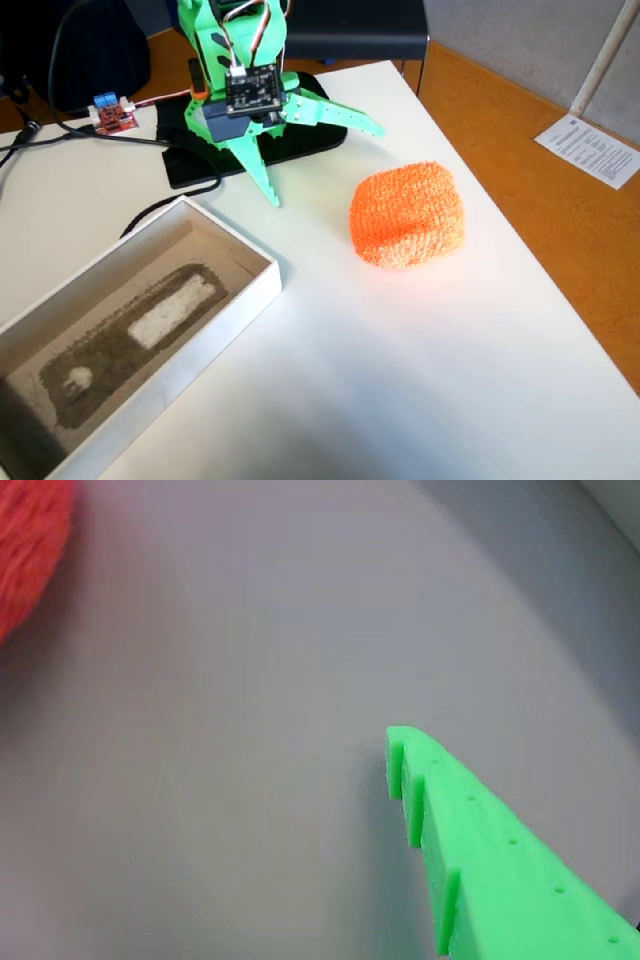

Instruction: Remove orange objects from table

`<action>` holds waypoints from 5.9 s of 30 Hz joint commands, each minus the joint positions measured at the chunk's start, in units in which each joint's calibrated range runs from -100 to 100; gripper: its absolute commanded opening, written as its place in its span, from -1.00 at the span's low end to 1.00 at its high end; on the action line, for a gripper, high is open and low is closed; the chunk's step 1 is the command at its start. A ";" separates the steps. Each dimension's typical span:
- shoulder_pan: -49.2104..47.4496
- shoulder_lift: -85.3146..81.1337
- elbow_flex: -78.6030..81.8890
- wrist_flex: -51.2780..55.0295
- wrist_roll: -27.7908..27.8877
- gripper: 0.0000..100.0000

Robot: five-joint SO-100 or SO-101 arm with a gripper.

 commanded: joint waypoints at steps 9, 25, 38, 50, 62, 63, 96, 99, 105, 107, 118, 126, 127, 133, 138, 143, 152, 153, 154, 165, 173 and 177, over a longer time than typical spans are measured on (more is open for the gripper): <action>-9.15 39.31 -51.19 -10.03 6.20 0.27; -7.97 62.39 -47.99 -25.84 5.62 0.27; -7.45 65.92 -37.33 -36.06 3.66 0.27; -7.90 78.42 -43.24 -42.95 3.57 0.27; -7.97 80.94 -45.86 -45.54 3.66 0.27; -7.82 80.94 -45.57 -46.03 3.61 0.27; -5.90 65.50 -39.66 -61.11 4.25 -1.00; -3.90 56.10 -40.63 -70.02 4.35 -1.00; 9.48 44.09 -56.13 -51.05 2.93 -1.00; 14.43 41.07 -57.10 -45.70 2.30 -1.00; 42.45 33.18 -49.06 -42.46 1.71 -1.00; 45.63 49.47 -40.72 -72.78 0.20 -1.00; 45.41 51.65 -42.18 -74.00 0.20 -1.00; 44.52 58.95 -48.77 -75.05 0.10 -1.00; 44.01 60.04 -51.58 -70.67 0.15 -1.00; 44.38 63.31 -60.39 -47.32 2.10 -1.00; 43.12 63.23 -59.62 -44.24 1.27 -1.00; 42.97 63.15 -59.72 -44.49 1.17 -1.00; 42.82 63.15 -59.81 -44.81 1.12 -1.00; 42.82 63.06 -59.72 -45.70 1.17 -1.00; 41.79 62.31 -58.84 -46.59 1.47 -1.00; 32.25 58.45 -59.13 -51.22 -0.24 -1.00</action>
